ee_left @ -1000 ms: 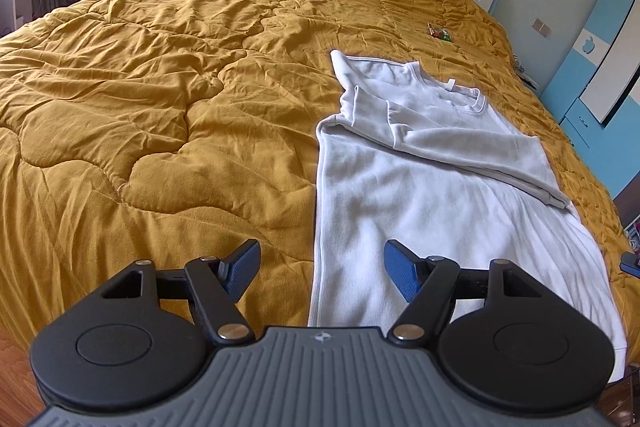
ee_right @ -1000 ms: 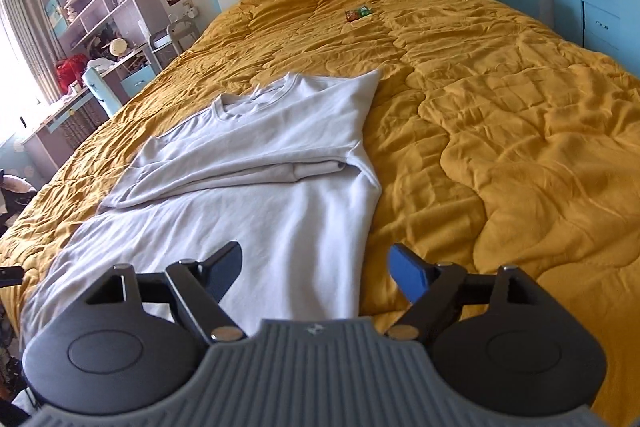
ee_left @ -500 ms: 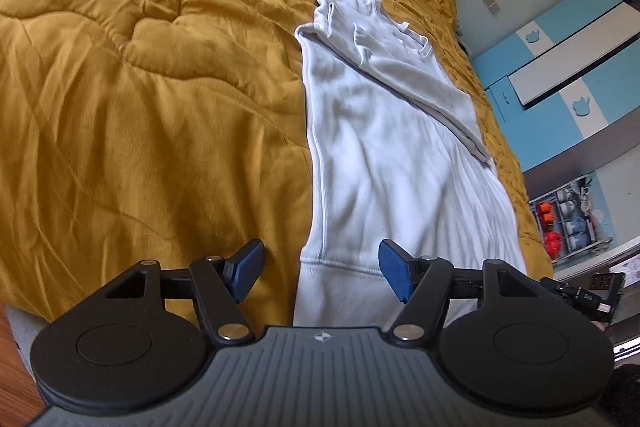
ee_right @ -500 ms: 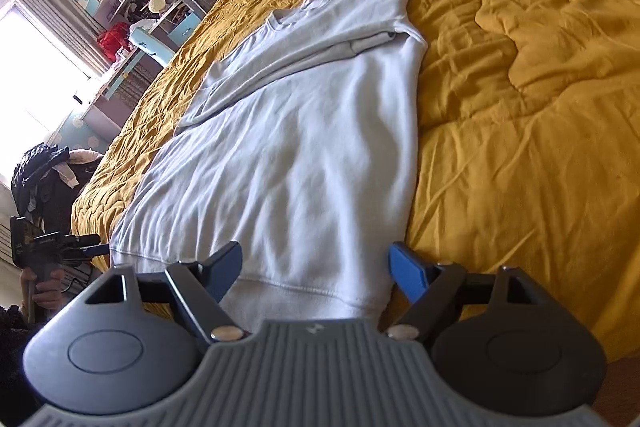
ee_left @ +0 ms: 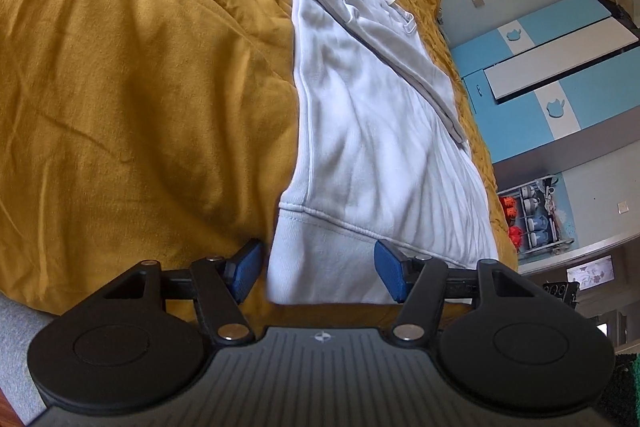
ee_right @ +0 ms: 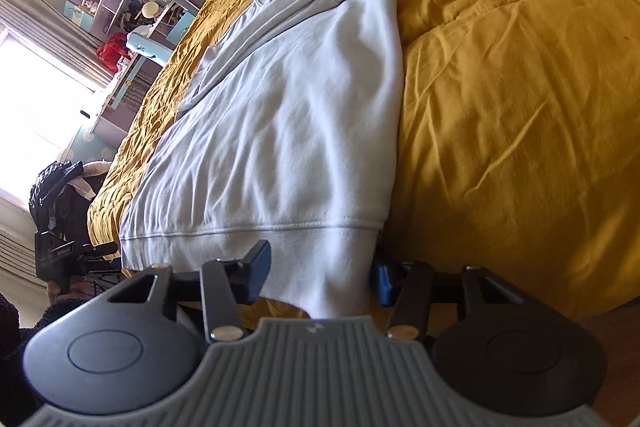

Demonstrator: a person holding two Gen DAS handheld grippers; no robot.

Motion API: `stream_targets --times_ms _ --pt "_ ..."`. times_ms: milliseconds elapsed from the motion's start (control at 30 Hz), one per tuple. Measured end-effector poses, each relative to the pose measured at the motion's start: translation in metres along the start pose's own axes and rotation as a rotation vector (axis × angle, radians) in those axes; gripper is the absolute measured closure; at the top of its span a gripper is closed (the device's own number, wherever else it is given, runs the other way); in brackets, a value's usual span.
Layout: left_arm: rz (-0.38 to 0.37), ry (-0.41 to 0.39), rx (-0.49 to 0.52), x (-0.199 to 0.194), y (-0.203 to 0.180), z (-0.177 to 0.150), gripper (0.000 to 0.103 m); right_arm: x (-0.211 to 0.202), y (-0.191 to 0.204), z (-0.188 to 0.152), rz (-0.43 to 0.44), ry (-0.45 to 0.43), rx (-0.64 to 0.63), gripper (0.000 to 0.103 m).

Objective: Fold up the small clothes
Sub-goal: 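Close the left gripper on the hem while the right gripper grasps the hem too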

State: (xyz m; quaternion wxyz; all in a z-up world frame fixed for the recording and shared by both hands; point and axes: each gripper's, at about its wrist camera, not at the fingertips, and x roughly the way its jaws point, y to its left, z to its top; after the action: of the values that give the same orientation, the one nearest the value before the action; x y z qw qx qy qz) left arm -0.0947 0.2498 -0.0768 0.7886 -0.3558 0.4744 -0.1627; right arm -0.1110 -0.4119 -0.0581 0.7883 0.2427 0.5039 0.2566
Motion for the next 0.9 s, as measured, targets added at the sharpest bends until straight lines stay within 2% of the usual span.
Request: stream_targets --times_ms 33,67,100,133,200,300,367,467,567,667,800,900 --pt "0.013 -0.011 -0.014 0.001 0.000 0.000 0.046 0.000 0.001 -0.001 -0.005 -0.003 -0.010 0.067" --pt "0.030 -0.015 -0.035 0.002 0.001 0.001 0.055 0.000 0.002 -0.003 -0.005 -0.003 -0.020 0.075" --pt "0.052 -0.011 -0.070 0.003 0.002 0.001 0.070 -0.001 0.003 -0.004 -0.004 -0.001 -0.032 0.078" --pt "0.047 0.000 -0.096 0.004 0.004 0.001 0.081 -0.001 0.005 -0.005 -0.007 0.004 -0.040 0.081" --pt "0.012 0.000 -0.095 -0.002 0.005 0.000 0.093 -0.003 0.008 -0.009 -0.001 0.012 -0.068 0.087" --pt "-0.006 -0.053 -0.039 -0.014 -0.006 -0.001 0.095 -0.010 0.014 -0.013 0.041 -0.043 -0.103 0.093" --pt "-0.015 -0.054 -0.020 -0.017 -0.012 0.000 0.096 -0.015 0.015 -0.014 0.072 -0.074 -0.096 0.093" --pt "-0.060 -0.066 -0.018 -0.020 -0.017 0.003 0.096 -0.019 0.017 -0.015 0.104 -0.118 -0.104 0.094" --pt "-0.113 -0.078 -0.044 -0.022 -0.020 0.007 0.096 -0.024 0.021 -0.012 0.176 -0.192 -0.111 0.095" --pt "-0.115 -0.091 -0.027 -0.022 -0.028 0.012 0.096 -0.030 0.024 -0.006 0.235 -0.266 -0.098 0.096" --pt "-0.132 -0.156 0.022 -0.026 -0.044 0.019 0.096 -0.032 0.035 0.010 0.255 -0.326 -0.094 0.096" --pt "-0.101 -0.250 0.046 -0.029 -0.064 0.027 0.096 -0.025 0.051 0.026 0.205 -0.322 -0.110 0.096"
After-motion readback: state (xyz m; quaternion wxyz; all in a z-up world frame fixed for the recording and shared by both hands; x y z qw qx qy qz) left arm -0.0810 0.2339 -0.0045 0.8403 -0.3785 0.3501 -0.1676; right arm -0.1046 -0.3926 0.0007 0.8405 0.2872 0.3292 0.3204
